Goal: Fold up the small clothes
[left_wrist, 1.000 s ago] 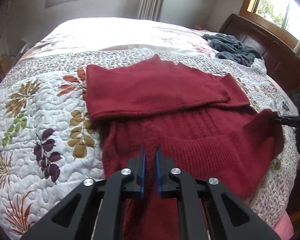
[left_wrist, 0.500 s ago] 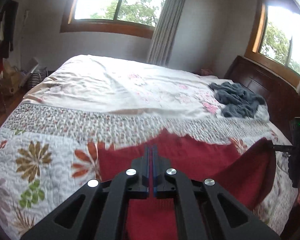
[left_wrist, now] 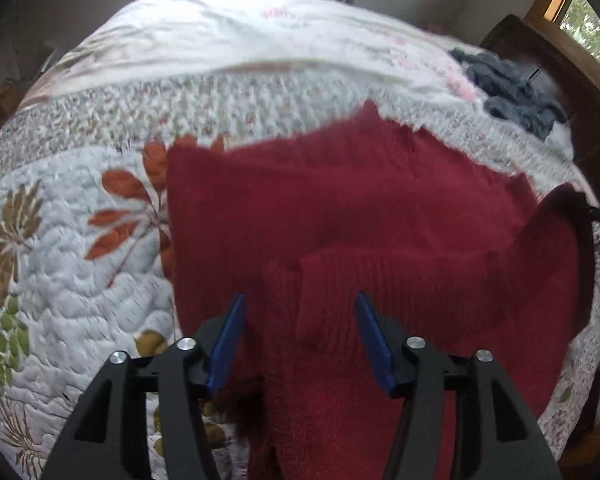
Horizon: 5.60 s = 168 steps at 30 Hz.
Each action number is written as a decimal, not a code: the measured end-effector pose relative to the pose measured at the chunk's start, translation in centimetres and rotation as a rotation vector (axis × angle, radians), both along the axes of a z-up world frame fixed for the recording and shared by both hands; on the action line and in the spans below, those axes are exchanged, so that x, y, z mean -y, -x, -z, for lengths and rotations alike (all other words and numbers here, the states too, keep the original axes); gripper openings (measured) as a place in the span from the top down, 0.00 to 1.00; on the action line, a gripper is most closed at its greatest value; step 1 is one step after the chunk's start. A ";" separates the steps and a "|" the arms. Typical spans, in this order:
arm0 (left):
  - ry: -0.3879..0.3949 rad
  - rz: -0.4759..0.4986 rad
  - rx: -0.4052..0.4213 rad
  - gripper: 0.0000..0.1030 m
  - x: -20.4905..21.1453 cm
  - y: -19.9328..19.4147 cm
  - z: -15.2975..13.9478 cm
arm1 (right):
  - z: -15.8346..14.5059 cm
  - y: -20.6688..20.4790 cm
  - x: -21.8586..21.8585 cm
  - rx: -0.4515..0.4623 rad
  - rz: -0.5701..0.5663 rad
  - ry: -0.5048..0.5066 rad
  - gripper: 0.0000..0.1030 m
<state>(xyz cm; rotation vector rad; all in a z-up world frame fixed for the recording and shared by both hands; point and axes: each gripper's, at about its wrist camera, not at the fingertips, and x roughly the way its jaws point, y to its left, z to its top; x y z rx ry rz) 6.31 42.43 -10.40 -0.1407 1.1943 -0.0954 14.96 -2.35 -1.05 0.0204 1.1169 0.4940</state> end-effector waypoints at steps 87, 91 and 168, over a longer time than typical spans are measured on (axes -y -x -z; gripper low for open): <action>0.101 0.001 0.075 0.30 3.5 0.7 -0.4 | 6.0 4.5 4.9 -0.111 0.114 0.130 0.68; 0.116 0.005 0.096 0.26 4.6 0.1 -1.5 | 4.2 3.9 5.3 -0.087 0.123 0.047 0.46; 0.407 -0.080 0.081 0.18 4.6 -3.8 -2.6 | -0.2 0.2 -12.7 -0.305 -0.050 -0.172 0.59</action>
